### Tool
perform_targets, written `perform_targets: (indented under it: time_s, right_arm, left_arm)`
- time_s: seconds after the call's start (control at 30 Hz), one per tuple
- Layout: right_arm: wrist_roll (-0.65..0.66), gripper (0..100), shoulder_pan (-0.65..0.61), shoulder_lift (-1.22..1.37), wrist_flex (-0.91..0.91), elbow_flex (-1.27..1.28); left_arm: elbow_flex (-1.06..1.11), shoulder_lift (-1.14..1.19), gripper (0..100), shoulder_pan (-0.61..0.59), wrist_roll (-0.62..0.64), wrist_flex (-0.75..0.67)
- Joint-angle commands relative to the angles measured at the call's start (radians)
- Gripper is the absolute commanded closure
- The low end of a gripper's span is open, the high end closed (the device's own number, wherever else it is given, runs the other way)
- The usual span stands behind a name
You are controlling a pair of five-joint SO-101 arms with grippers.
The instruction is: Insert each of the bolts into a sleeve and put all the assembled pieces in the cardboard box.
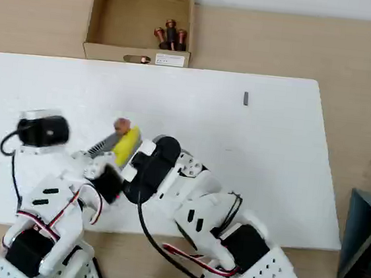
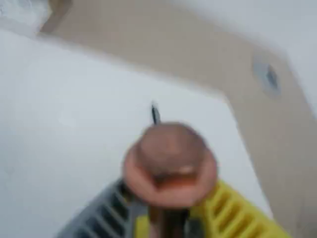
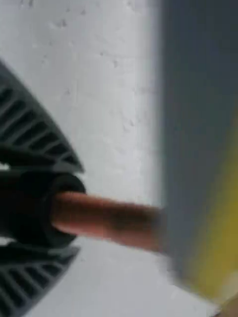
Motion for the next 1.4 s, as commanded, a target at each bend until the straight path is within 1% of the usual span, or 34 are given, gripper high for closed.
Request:
perform_targets:
  time_s: [0.0, 0.23, 0.4, 0.43, 0.53, 0.6, 0.8, 0.93, 1.13, 1.3, 1.37]
  right_arm:
    - [0.014, 98.9, -0.028, -0.013, -0.031, -0.074]
    - [0.014, 98.9, -0.025, -0.013, -0.032, -0.074]
    - [0.014, 98.9, -0.025, -0.013, -0.032, -0.073]
    - [0.014, 98.9, -0.025, -0.013, -0.032, -0.073]
    - [0.014, 98.9, -0.025, -0.013, -0.032, -0.073]
    - [0.014, 98.9, -0.025, -0.013, -0.032, -0.073]
    - [0.014, 98.9, -0.024, -0.013, -0.032, -0.067]
    - [0.014, 98.9, -0.024, -0.013, -0.032, -0.065]
    - [0.014, 98.9, -0.024, -0.013, -0.032, -0.048]
    - [0.014, 98.9, -0.024, -0.013, -0.034, -0.047]
    - [0.014, 98.9, -0.024, -0.013, -0.034, -0.048]
  left_arm:
    - [0.021, 0.001, 100, 0.091, -0.075, 0.032]
    - [0.032, 0.001, 100, 0.112, -0.086, 0.138]
    - [0.032, 0.001, 98, 0.103, -0.089, 0.161]
    - [0.032, 0.001, 96, 0.101, -0.089, 0.163]
    - [0.032, 0.007, 82, 0.052, -0.091, 0.163]
    - [0.032, 0.007, 78, 0.025, -0.092, 0.163]
    - [0.017, 0.001, 77, -0.031, -0.118, 0.222]
    - [-0.048, 0.005, 77, -0.057, -0.114, 0.259]
    - [-0.133, 0.005, 77, -0.052, -0.112, 0.269]
    - [-0.133, 0.005, 78, -0.048, -0.112, 0.27]
    - [-0.13, 0.005, 78, -0.006, -0.112, 0.27]
